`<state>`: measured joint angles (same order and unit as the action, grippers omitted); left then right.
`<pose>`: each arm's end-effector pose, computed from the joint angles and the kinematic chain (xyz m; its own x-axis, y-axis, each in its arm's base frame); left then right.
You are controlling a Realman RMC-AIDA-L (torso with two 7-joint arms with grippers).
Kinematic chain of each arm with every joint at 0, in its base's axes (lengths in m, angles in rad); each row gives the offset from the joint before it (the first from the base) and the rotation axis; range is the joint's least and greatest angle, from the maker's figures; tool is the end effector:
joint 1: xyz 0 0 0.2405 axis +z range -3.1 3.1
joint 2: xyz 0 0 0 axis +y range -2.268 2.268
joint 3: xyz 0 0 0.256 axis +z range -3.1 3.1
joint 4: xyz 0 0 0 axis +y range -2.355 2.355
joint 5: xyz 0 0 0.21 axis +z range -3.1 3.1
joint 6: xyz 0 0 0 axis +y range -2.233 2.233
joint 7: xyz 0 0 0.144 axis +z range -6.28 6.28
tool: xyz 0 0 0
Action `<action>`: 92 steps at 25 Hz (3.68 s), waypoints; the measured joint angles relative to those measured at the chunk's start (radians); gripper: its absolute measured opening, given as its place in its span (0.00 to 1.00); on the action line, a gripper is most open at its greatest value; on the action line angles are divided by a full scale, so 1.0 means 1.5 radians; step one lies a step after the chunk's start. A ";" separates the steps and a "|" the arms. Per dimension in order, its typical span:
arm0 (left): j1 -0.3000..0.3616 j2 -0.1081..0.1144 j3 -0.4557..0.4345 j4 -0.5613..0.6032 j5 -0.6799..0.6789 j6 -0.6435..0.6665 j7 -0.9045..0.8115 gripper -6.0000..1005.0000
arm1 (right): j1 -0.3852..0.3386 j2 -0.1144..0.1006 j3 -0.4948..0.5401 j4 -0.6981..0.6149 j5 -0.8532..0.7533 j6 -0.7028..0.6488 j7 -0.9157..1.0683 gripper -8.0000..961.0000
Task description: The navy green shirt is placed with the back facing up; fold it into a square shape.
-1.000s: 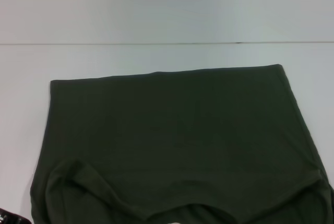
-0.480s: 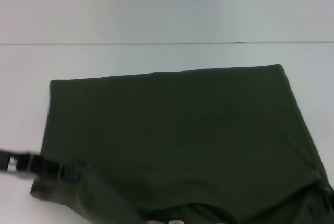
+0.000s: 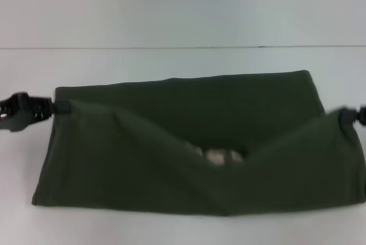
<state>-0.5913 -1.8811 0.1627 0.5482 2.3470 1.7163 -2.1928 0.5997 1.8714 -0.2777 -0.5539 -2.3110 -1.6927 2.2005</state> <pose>-0.3132 0.3337 0.0940 0.0787 0.8409 0.5355 0.9385 -0.2437 0.2447 0.3081 0.3400 0.0913 0.1379 -0.8593 -0.4925 -0.9434 -0.2654 0.1989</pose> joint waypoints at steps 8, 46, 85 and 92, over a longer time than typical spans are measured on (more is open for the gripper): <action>-0.001 -0.048 0.003 -0.015 -0.084 -0.153 0.042 0.06 | 0.009 0.062 -0.003 0.017 0.118 0.207 -0.088 0.03; -0.025 -0.122 0.005 -0.057 -0.206 -0.413 0.170 0.06 | 0.089 0.144 -0.030 0.098 0.273 0.568 -0.326 0.03; 0.007 -0.112 0.034 -0.046 -0.294 -0.472 0.218 0.82 | -0.040 0.137 -0.062 0.105 0.362 0.262 -0.583 0.95; 0.050 -0.045 0.165 -0.041 -0.269 -0.280 0.078 0.85 | -0.071 0.135 -0.170 0.096 0.311 0.142 -0.715 0.95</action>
<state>-0.5170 -1.9491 0.4107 0.4860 1.9439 1.2969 -2.0761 0.4930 2.0740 -0.5324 -0.4101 -1.8439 -1.4790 1.1274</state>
